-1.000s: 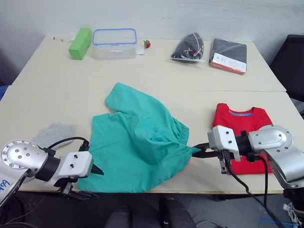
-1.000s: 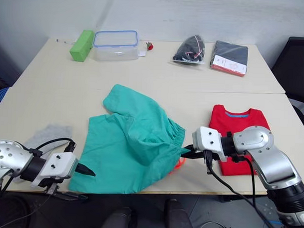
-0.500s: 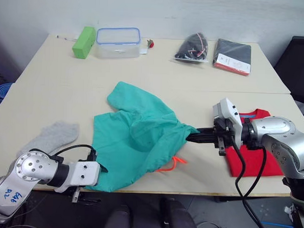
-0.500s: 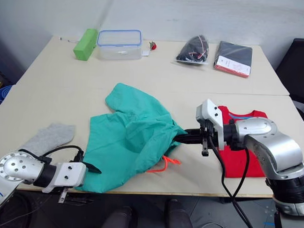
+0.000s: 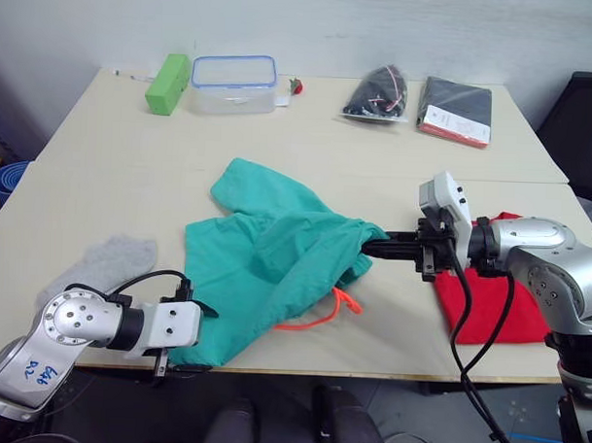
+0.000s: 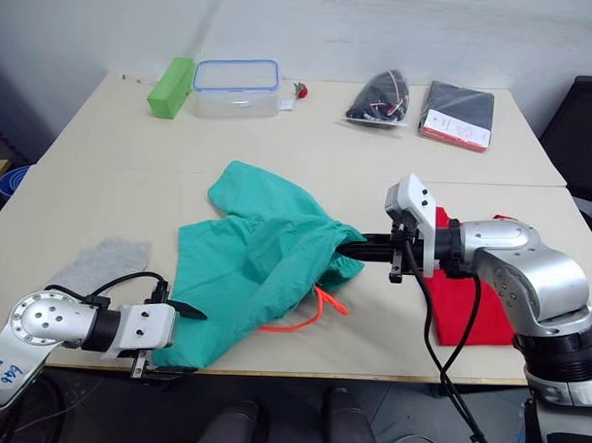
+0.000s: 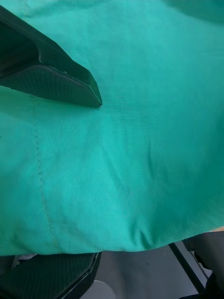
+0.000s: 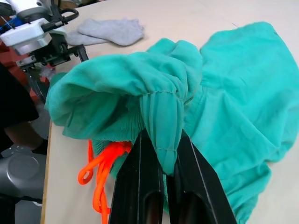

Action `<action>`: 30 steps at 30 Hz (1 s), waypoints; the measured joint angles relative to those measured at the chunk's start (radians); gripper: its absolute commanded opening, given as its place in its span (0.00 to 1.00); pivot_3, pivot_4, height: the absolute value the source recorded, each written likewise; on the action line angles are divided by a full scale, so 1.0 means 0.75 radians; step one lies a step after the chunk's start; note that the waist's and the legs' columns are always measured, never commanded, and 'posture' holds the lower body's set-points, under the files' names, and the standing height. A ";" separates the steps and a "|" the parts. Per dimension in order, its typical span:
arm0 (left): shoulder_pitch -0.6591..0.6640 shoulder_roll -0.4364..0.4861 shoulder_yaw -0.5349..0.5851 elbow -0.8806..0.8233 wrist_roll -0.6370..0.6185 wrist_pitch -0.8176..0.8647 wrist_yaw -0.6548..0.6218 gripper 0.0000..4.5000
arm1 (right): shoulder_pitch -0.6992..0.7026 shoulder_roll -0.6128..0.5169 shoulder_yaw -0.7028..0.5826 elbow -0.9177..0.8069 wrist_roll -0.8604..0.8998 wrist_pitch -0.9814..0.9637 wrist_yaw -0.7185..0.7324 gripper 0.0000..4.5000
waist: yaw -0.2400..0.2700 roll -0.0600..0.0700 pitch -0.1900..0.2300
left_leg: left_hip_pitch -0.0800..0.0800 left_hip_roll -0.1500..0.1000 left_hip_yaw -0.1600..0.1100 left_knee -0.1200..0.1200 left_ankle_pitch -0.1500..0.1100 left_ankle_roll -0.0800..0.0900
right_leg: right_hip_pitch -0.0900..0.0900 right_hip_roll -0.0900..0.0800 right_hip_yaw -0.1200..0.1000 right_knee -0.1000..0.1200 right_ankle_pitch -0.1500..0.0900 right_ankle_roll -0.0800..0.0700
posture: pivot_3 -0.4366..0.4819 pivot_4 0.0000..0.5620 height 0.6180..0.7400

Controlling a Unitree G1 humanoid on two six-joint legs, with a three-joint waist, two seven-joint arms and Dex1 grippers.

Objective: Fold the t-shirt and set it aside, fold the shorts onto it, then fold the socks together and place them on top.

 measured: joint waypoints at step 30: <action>0.007 0.052 0.044 -0.007 -0.156 0.163 -0.109 0.99 | 0.003 0.006 0.002 0.025 -0.021 -0.017 0.003 0.00 | -0.004 0.001 0.001 | -0.004 0.000 -0.001 -0.004 -0.001 -0.001 | -0.003 0.000 -0.002 -0.005 0.000 0.000 | 0.48 0.27 1.00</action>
